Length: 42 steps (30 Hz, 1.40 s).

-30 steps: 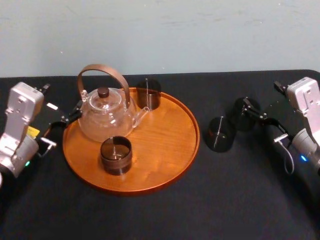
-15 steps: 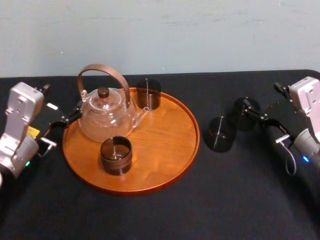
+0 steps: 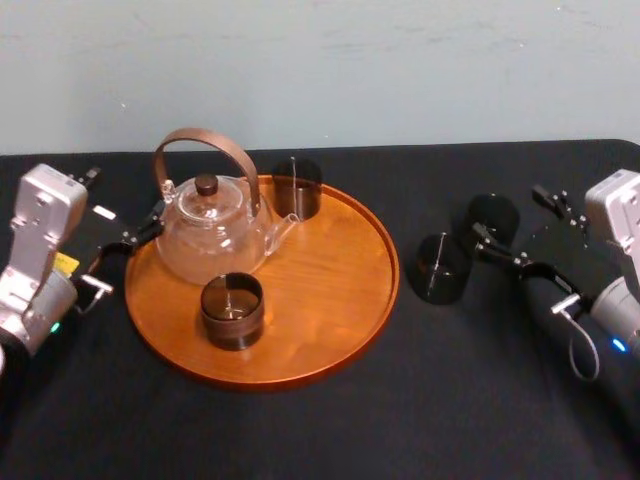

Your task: Pick up the glass from the table and place it on the tray.

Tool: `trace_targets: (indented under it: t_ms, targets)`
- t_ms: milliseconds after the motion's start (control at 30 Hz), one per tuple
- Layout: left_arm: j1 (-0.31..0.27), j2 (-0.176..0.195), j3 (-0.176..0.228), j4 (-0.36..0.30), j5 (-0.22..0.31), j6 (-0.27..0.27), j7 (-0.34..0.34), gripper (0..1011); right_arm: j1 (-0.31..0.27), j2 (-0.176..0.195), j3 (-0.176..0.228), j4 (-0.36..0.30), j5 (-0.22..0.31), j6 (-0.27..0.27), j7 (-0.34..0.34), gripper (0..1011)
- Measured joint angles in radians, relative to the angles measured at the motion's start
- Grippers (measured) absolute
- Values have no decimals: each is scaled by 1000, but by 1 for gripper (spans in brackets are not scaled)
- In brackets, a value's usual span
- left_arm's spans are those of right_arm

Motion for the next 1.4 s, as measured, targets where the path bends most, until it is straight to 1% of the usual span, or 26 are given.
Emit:
trace_targets:
  t_ms: [200, 233, 333, 467, 667, 967, 1200, 1400]
  targets:
    - [0, 0, 0, 0, 0, 0, 0, 1001, -43, 4, 13, -39, 15, 20, 24, 1002]
    - [0, 0, 0, 0, 0, 0, 0, 1001, -43, 4, 13, -39, 15, 20, 24, 1002]
    - [0, 0, 0, 0, 0, 0, 0, 1001, -64, 5, 19, -56, 27, 29, 45, 1002]
    - [0, 0, 0, 0, 0, 0, 0, 1001, -78, 4, 23, -67, 31, 37, 59, 1002]
    - [0, 0, 0, 0, 0, 0, 0, 1001, -95, -9, 25, -75, 36, 50, 90, 1002]
    - [0, 0, 0, 0, 0, 0, 0, 1001, -98, -34, 30, -63, 42, 63, 124, 1002]
    - [0, 0, 0, 0, 0, 0, 0, 1002, -102, -52, 46, -42, 48, 71, 141, 1002]
    - [0, 0, 0, 0, 0, 0, 0, 1001, -97, -73, 59, -12, 60, 80, 170, 1002]
